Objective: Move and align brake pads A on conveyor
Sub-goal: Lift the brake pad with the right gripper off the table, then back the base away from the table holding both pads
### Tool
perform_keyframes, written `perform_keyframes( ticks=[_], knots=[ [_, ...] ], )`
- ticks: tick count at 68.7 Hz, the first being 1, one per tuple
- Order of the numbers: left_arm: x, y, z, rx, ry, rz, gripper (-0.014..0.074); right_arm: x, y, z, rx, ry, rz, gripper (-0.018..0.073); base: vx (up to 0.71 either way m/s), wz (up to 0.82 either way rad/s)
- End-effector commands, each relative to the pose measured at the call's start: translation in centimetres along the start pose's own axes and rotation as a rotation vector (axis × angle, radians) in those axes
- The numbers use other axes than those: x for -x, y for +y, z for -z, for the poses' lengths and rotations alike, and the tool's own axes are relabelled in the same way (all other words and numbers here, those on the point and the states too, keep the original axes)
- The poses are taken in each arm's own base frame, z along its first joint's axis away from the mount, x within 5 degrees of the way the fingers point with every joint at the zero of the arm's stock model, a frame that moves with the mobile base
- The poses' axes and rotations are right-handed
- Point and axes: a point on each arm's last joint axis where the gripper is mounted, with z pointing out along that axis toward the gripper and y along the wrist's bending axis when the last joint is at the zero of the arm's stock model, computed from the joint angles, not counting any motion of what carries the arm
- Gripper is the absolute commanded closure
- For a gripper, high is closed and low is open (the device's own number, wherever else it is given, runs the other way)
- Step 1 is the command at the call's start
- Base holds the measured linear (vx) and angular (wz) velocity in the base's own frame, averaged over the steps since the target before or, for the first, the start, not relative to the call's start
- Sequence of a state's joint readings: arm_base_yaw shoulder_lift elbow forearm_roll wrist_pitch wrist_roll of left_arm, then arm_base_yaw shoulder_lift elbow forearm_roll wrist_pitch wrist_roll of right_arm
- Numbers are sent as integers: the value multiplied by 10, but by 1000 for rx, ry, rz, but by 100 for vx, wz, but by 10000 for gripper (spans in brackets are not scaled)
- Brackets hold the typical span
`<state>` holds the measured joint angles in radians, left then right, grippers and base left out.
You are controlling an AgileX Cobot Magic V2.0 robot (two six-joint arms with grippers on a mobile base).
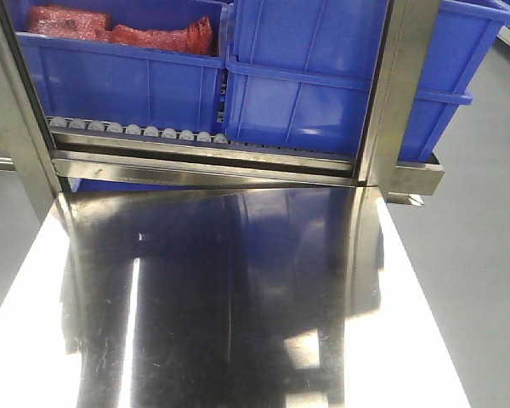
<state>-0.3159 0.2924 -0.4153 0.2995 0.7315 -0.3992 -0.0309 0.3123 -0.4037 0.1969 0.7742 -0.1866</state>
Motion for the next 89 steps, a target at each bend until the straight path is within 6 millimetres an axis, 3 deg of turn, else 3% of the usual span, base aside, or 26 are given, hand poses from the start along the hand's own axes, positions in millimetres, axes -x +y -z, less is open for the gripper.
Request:
perform_keyframes(
  ticks=[1, 89],
  knots=[
    [15, -3, 4, -29, -100, -5, 603, 21, -2, 8, -27, -182, -2, 571, 0, 0],
    [15, -3, 4, -29, -100, -5, 603, 22, -2, 8, -30, -186, 20, 571, 0, 0]
  ],
)
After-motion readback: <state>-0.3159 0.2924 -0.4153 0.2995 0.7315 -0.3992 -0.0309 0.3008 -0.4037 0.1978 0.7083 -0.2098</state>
